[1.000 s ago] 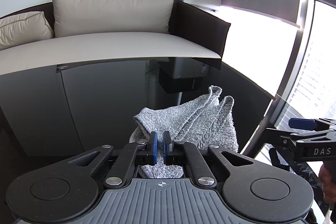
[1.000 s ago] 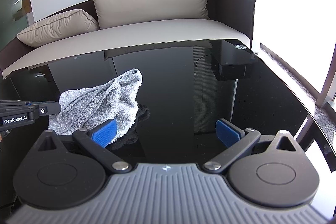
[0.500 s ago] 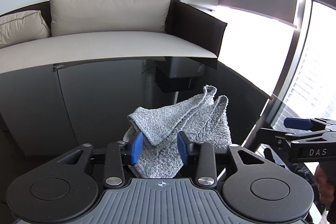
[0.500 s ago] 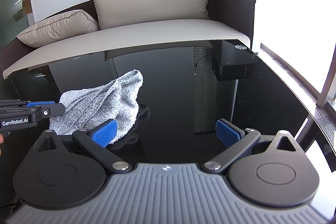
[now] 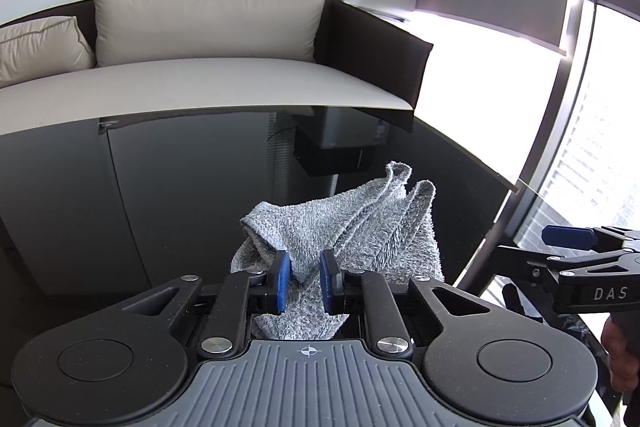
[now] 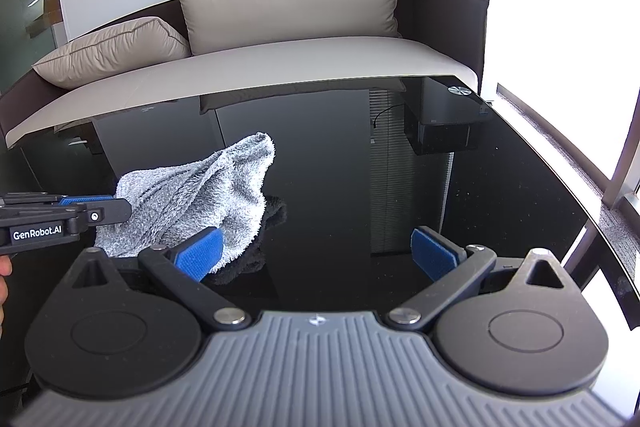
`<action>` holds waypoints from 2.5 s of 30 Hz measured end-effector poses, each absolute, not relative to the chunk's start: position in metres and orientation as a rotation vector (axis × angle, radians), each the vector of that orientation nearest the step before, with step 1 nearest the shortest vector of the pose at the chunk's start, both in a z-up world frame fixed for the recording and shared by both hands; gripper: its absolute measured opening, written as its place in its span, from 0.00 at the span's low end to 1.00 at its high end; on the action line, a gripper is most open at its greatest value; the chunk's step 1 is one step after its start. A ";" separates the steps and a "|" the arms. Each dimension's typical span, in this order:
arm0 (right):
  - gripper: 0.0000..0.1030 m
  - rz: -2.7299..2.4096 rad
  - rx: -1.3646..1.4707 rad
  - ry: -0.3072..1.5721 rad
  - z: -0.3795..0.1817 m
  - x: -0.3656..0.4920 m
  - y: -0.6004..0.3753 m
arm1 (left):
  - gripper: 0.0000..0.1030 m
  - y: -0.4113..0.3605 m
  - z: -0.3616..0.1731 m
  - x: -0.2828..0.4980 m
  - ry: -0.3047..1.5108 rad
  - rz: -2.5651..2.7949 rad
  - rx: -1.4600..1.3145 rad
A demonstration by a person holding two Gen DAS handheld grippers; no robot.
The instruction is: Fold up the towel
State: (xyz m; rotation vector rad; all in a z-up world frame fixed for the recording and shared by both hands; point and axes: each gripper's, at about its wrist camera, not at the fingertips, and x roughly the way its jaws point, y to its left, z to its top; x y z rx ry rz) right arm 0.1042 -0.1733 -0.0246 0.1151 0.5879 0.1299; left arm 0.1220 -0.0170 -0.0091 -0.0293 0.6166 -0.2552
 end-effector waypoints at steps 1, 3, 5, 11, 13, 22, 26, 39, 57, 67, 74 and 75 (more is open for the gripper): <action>0.99 0.129 0.115 0.589 -0.025 0.104 -0.173 | 0.08 -0.017 -0.009 0.122 0.616 -0.254 -0.030; 0.99 0.129 0.115 0.589 -0.025 0.105 -0.173 | 0.07 -0.016 -0.008 0.122 0.614 -0.251 -0.038; 0.99 0.130 0.115 0.589 -0.024 0.105 -0.173 | 0.05 -0.015 -0.008 0.123 0.614 -0.250 -0.047; 0.99 0.132 0.114 0.589 -0.024 0.105 -0.172 | 0.06 -0.012 -0.009 0.126 0.636 -0.248 -0.074; 0.99 0.133 0.114 0.589 -0.024 0.105 -0.171 | 0.09 -0.011 -0.009 0.126 0.639 -0.243 -0.084; 0.99 0.142 0.107 0.588 -0.024 0.103 -0.170 | 0.13 0.003 -0.009 0.130 0.648 -0.228 -0.173; 0.99 0.139 0.107 0.589 -0.024 0.103 -0.170 | 0.13 0.006 -0.010 0.132 0.652 -0.250 -0.219; 0.99 0.141 0.101 0.587 -0.023 0.103 -0.169 | 0.13 0.036 -0.026 0.143 0.713 -0.253 -0.461; 0.99 0.140 0.100 0.589 -0.023 0.101 -0.166 | 0.02 0.034 -0.027 0.143 0.663 -0.301 -0.514; 0.99 0.133 0.112 0.590 -0.025 0.103 -0.169 | 0.01 0.028 0.012 0.125 0.542 -0.323 -0.441; 0.99 0.156 0.133 0.569 -0.024 0.100 -0.170 | 0.01 0.014 0.052 0.106 0.458 -0.344 -0.387; 0.99 0.167 0.139 0.560 -0.022 0.098 -0.170 | 0.01 0.012 0.057 0.104 0.451 -0.344 -0.379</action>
